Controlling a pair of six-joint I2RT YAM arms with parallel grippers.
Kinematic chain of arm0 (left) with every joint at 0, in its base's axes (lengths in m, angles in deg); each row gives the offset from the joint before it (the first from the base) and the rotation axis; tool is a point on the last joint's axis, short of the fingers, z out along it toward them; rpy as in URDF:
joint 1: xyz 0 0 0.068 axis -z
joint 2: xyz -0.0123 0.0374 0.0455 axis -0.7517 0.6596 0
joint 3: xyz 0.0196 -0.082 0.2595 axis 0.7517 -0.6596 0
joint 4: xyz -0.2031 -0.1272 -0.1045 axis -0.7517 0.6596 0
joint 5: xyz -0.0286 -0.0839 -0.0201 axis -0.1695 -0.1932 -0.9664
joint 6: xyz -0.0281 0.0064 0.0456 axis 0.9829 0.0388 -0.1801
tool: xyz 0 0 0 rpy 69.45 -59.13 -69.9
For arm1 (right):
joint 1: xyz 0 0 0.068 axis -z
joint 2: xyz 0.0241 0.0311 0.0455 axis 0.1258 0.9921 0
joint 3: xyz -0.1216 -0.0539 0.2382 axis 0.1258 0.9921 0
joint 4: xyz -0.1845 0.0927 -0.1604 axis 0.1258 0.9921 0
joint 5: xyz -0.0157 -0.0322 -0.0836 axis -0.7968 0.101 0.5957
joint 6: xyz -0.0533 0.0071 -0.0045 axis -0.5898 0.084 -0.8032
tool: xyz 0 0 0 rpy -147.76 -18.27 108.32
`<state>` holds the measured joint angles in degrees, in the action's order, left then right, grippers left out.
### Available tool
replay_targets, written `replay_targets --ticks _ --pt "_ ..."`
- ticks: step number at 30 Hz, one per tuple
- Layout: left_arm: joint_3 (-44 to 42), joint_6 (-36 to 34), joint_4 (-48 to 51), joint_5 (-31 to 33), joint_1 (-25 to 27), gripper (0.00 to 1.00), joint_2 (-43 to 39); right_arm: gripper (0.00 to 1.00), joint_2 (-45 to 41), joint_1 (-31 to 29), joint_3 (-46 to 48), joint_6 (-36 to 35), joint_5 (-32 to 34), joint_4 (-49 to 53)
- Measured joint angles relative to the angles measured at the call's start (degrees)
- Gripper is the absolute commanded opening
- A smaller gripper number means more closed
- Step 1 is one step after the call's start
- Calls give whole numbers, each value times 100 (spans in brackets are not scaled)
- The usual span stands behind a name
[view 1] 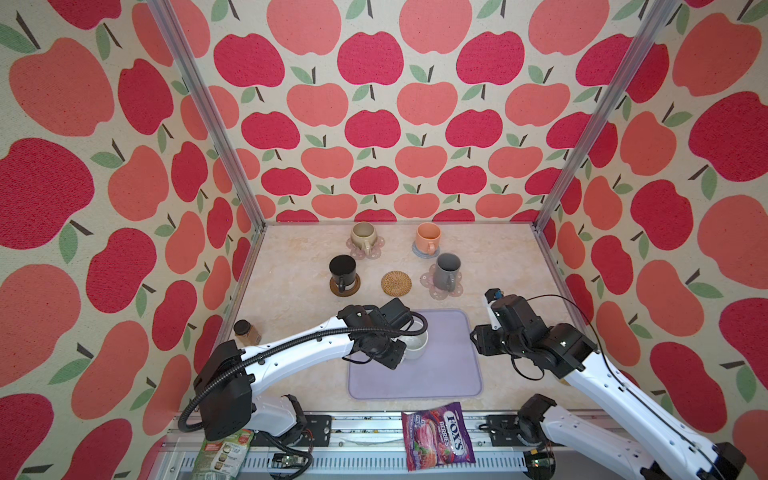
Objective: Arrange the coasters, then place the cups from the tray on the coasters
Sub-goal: 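Lower left gripper onto white mug rim and close it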
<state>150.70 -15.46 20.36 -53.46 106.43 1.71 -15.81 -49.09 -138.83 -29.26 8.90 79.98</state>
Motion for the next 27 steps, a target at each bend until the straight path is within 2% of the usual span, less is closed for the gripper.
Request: replay_targets --ticks 14,27 --pt "-85 57 -546 -39 74 43 378 54 85 0 74 42 -9 -31" --pt "-197 490 -892 160 205 41 520 54 254 4 96 146 -96 -264"
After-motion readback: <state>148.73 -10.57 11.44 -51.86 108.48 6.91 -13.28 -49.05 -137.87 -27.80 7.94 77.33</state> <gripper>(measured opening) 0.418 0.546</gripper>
